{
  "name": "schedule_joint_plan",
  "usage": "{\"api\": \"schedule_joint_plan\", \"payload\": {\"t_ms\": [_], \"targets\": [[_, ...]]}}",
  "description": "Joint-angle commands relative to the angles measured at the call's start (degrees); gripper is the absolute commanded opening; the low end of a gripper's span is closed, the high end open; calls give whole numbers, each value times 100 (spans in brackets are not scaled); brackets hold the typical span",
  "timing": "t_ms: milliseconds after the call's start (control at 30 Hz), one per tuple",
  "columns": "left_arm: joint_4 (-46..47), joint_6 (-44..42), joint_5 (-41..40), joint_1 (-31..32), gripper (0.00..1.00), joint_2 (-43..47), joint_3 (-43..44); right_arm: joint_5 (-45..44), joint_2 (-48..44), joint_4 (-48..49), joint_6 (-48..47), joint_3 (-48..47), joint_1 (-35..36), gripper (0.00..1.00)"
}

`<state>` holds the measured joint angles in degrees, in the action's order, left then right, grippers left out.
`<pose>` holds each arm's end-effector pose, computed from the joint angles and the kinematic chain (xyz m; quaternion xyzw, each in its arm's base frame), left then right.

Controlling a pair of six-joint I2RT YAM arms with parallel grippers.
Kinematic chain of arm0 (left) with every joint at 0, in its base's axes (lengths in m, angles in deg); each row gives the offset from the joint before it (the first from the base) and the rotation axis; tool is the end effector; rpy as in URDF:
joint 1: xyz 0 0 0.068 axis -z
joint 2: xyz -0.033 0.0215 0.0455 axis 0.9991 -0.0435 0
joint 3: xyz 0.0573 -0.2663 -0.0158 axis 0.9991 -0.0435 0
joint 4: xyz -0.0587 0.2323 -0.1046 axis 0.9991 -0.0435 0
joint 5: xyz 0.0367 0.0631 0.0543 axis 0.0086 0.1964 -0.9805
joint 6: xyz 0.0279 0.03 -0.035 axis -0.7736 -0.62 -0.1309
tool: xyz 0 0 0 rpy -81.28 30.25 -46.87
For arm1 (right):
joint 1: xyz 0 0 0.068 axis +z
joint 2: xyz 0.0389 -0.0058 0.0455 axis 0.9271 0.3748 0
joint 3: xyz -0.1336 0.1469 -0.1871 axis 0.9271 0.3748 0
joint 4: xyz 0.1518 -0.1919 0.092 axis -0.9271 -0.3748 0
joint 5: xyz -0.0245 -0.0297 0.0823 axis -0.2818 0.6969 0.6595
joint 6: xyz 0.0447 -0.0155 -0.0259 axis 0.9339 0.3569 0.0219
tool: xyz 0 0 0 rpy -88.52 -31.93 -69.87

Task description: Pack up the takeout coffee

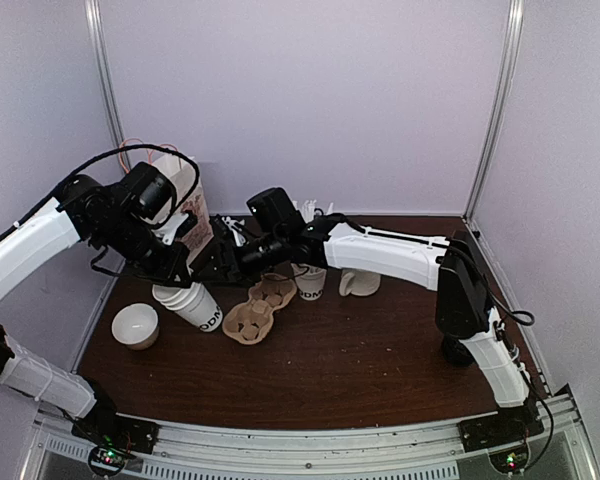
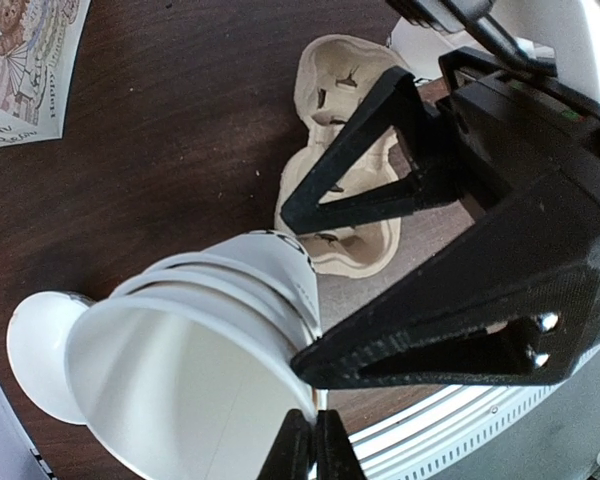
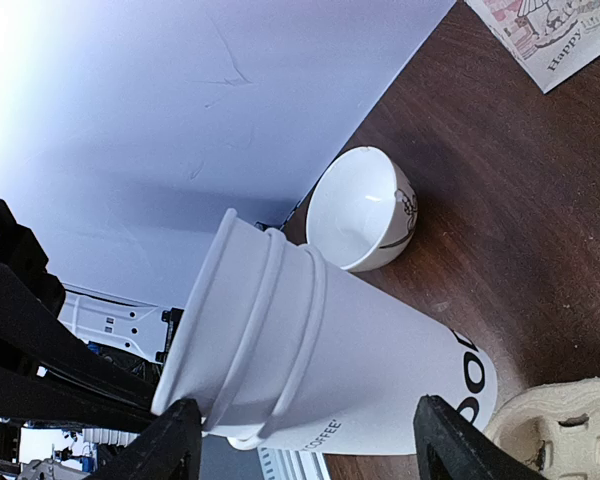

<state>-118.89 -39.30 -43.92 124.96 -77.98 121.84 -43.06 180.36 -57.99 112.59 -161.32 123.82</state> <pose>0.1859 -0.1459 0.3534 0.0831 0.9696 -0.1548 0.1706 0.2860 0.4665 0.2628 -0.3087 0.7559 0.5724 0.0751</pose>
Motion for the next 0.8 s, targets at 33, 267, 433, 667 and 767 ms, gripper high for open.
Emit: {"api": "schedule_joint_plan", "payload": {"t_ms": [33, 267, 433, 667, 767], "targets": [[145, 15, -221, 60, 0, 71, 368, -525, 242, -516, -206, -53, 15, 73], [-170, -46, -605, 60, 0, 33, 590, -772, 320, -817, -540, -250, 6, 72], [-252, 21, -519, 60, 0, 93, 784, -901, 354, -977, -692, -326, 0, 71], [-464, -54, -631, 60, 0, -48, 855, -599, 238, -861, -909, -507, -61, 73], [-462, -54, -635, 60, 0, -48, 904, -529, 88, -902, -1091, -590, -102, 73]]}}
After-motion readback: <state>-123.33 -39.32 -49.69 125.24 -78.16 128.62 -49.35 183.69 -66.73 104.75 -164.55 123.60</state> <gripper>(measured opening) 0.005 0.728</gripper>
